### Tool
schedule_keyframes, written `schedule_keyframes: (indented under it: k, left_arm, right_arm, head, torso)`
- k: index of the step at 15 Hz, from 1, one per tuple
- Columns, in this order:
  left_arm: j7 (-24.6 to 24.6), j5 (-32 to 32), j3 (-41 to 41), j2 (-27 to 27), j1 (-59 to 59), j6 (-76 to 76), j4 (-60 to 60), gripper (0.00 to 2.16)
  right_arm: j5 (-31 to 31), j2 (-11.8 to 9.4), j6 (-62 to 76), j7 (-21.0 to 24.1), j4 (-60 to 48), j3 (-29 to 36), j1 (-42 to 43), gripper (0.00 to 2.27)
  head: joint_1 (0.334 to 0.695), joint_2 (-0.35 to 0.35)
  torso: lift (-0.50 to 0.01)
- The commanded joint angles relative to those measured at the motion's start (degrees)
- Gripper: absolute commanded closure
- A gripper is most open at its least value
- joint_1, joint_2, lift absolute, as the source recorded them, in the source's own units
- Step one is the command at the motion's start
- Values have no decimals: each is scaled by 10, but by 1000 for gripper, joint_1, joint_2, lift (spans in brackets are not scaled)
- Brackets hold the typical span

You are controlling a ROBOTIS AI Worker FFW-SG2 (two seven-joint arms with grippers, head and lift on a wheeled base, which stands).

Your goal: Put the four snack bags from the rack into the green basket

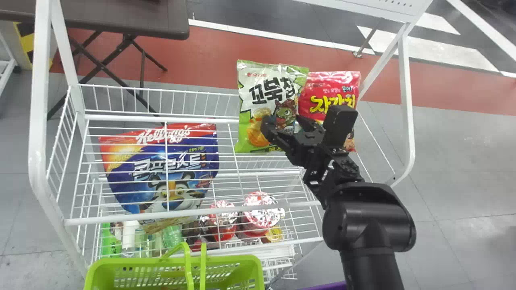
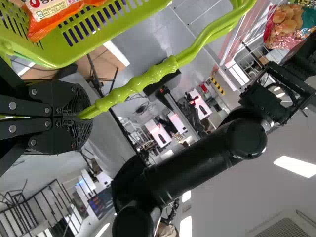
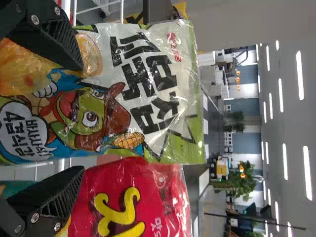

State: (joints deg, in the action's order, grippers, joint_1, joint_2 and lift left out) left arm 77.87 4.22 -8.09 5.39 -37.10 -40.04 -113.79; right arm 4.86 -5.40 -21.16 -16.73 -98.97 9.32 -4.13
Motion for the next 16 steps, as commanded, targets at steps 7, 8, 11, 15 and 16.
schedule_keyframes:
  k: [7,8,11,15,16]
  left_arm:
    - [0,3,2,1,8,-7,0,2027]
    - [-1,3,2,1,9,-9,0,2027]
    - [-1,3,2,1,10,-12,-3,2027]
    - [-4,4,12,1,11,-14,-3,2027]
    - [-5,6,15,1,11,-14,-3,2027]
  right_arm:
    - [-4,3,-9,12,-75,-11,-48,2196]
    - [-2,3,-6,13,-81,-8,-56,2199]
    - [10,6,8,12,-107,8,-79,2216]
    - [50,6,-2,11,-215,27,-163,2216]
    - [57,6,-24,8,-254,32,-191,2216]
  head:
    - [695,-350]
    - [695,-350]
    - [695,-350]
    - [695,-350]
    - [695,-350]
  torso:
    - [-7]
    - [-7]
    - [-7]
    - [-7]
    - [-7]
